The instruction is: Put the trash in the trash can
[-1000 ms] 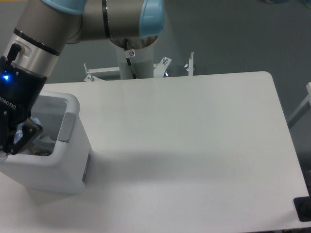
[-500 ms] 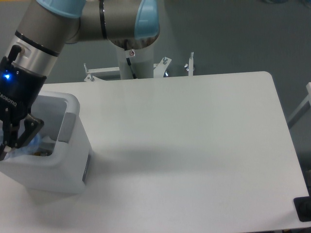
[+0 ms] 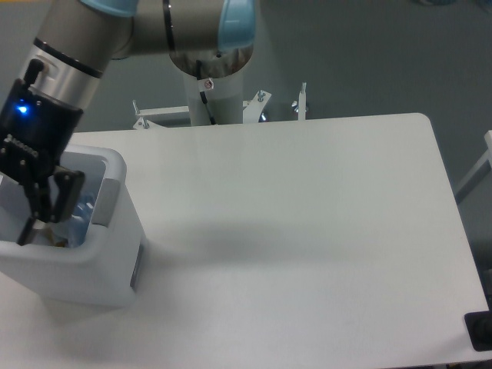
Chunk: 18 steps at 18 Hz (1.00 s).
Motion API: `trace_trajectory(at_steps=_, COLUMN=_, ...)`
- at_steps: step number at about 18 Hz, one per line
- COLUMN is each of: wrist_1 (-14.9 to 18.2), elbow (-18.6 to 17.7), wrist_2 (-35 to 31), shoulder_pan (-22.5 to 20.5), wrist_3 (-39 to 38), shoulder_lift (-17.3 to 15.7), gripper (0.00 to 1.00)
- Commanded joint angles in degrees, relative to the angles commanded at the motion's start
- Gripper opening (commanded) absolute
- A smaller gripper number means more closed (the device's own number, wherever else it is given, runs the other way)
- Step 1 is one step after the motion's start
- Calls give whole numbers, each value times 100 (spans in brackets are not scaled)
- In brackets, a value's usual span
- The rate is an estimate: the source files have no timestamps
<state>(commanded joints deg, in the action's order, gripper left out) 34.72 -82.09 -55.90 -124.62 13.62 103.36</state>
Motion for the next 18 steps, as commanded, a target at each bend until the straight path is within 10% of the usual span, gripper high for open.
trace_trajectory(at_steps=11, wrist_1=53, elbow=-632, wrist_2=-27, shoulder_pan=-2003, wrist_3=1000, shoulder_lift=35, gripper=100)
trace_trajectory(at_steps=18, wrist_1=132, elbow=-1150, wrist_2=-753, shoulder_pan=-2401, wrist_3=2238, shoulder_lift=53, gripper=100)
